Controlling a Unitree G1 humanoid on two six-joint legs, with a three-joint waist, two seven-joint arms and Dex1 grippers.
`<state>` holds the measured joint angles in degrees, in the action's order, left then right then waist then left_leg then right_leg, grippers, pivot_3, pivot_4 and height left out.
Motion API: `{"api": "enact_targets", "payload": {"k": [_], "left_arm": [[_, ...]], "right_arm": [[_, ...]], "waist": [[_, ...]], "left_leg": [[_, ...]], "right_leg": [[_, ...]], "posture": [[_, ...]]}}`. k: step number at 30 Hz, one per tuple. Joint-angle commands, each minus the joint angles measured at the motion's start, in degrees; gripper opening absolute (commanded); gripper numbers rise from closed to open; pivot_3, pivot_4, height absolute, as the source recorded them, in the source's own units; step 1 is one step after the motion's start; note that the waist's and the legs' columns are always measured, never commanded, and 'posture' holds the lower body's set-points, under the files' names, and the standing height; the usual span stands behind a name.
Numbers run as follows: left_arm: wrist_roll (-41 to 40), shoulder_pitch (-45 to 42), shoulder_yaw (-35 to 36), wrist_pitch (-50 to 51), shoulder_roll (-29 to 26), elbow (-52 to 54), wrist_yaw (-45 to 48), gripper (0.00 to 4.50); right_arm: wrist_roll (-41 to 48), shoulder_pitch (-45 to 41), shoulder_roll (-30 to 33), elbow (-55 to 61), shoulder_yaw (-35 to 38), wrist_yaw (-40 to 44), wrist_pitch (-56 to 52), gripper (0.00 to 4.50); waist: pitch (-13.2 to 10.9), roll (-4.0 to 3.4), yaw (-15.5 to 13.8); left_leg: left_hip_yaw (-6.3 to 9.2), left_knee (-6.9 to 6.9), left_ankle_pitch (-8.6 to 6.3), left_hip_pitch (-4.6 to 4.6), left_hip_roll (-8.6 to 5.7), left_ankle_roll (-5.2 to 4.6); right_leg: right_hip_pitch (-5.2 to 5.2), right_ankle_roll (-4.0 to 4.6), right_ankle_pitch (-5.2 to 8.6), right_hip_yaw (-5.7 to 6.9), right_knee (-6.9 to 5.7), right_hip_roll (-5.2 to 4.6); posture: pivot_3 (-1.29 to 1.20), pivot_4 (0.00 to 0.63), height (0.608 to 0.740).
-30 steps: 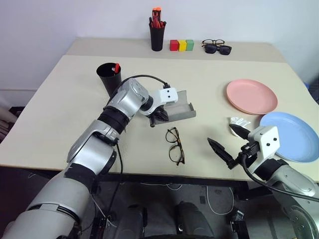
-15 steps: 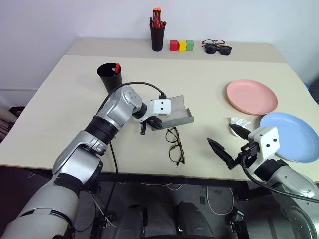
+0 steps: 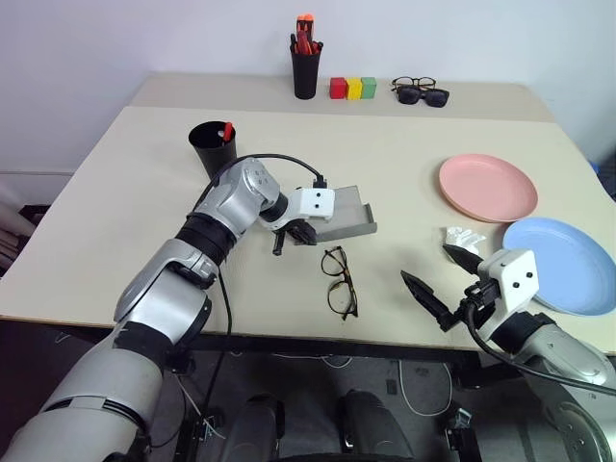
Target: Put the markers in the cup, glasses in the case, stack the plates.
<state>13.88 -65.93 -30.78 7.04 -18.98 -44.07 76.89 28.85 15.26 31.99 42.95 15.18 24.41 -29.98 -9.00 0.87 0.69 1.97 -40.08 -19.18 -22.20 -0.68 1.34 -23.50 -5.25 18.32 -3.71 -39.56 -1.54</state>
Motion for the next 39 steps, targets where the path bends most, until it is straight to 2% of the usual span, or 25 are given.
{"api": "enact_targets", "payload": {"k": [1, 6, 17, 20, 24, 26, 31, 35, 37, 39], "left_arm": [[0.41, -1.47, -0.17, -5.49, 0.22, -0.78, 1.91, 0.23], [0.63, -2.20, 0.39, -8.74, 0.77, -2.64, 3.35, 0.23], [1.29, -2.47, 1.47, -6.01, 1.47, -4.39, 0.72, 0.23], [1.36, -2.47, 1.59, -5.50, 1.66, -4.68, 0.09, 1.04], [1.26, -2.59, 2.05, -5.20, 2.09, -5.08, -1.19, 2.90], [1.00, -2.57, 2.27, -5.25, 2.07, -4.55, -1.35, 2.90], [-0.10, -3.56, 4.75, -4.73, 1.09, -1.41, -4.24, 2.90], [-5.26, -3.38, 11.40, 1.08, -1.84, 8.01, -3.91, 2.90], [-8.32, -0.61, 14.78, 3.71, -3.89, 13.87, -4.03, 2.90], [-13.84, 8.29, 21.74, -0.54, -5.28, 22.35, -8.05, 2.90]], "right_arm": [[-0.18, -0.02, -0.60, 1.45, 1.15, -0.21, 1.42, 4.50], [-0.39, -0.19, -0.66, 1.29, 0.80, -0.20, 1.57, 4.50], [1.49, -0.38, 0.23, 2.37, 2.18, -0.05, -0.71, 4.50], [2.43, -0.62, 0.32, 2.91, 2.26, -0.32, -1.80, 4.50], [3.48, -1.31, 0.07, 3.96, 1.83, -1.42, -3.48, 4.50], [3.82, -1.58, -0.09, 4.39, 1.58, -1.96, -4.08, 4.50], [10.15, -3.85, 0.52, 4.73, 1.25, -5.91, -14.73, 4.50], [22.80, -7.22, 2.21, 3.40, 1.59, -5.50, -24.95, 4.50], [27.43, -9.28, 2.32, 1.45, 0.81, -5.87, -28.55, 4.50], [28.63, -12.81, 2.18, -2.16, -1.97, -5.65, -31.11, 4.50]], "waist": [[0.00, 0.00, 0.00], [0.00, 0.00, -0.02], [0.00, 0.00, 0.02], [0.00, 0.01, 0.02], [-0.01, 0.01, 0.02], [-0.01, 0.01, 0.02], [-0.01, 0.01, 0.07], [-0.01, 0.01, 0.21], [-0.01, 0.01, 0.28], [0.13, -0.22, 0.70]], "left_leg": [[0.00, 0.00, 0.00, 0.00, 0.00, 0.00], [0.00, 0.00, 0.00, 0.00, 0.00, 0.00], [0.00, 0.00, 0.00, 0.00, 0.00, -0.01], [0.00, 0.00, 0.00, 0.00, 0.00, -0.01], [0.00, 0.00, -0.01, 0.00, 0.00, -0.01], [0.01, 0.00, -0.01, 0.00, 0.00, -0.01], [0.01, 0.00, -0.01, 0.00, 0.03, -0.01], [0.01, 0.00, 0.00, -0.05, 0.05, -0.01], [0.02, 0.01, 0.00, -0.08, 0.08, -0.01], [0.03, 0.04, -0.01, -0.06, 0.11, -0.01]], "right_leg": [[0.00, 0.00, 0.00, 0.00, 0.00, 0.00], [0.00, 0.00, 0.00, 0.01, 0.00, 0.01], [0.00, 0.00, 0.00, 0.06, 0.00, 0.03], [0.01, 0.00, 0.00, 0.05, 0.00, 0.02], [0.00, 0.00, 0.00, 0.05, 0.00, 0.01], [0.00, 0.00, 0.00, 0.05, 0.00, -0.01], [0.00, 0.00, 0.00, 0.01, 0.00, -0.01], [-0.05, 0.00, 0.00, -0.04, 0.00, -0.02], [-0.08, 0.00, 0.00, -0.03, 0.00, -0.02], [-0.08, 0.01, -0.01, -0.03, 0.03, -0.02]], "posture": [[0.00, 0.150, 0.740], [0.00, 0.150, 0.740], [0.00, 0.150, 0.740], [0.00, 0.150, 0.740], [0.00, 0.150, 0.740], [0.00, 0.150, 0.740], [0.00, 0.150, 0.740], [0.00, 0.150, 0.740], [0.00, 0.150, 0.740], [0.00, 0.150, 0.740]]}}
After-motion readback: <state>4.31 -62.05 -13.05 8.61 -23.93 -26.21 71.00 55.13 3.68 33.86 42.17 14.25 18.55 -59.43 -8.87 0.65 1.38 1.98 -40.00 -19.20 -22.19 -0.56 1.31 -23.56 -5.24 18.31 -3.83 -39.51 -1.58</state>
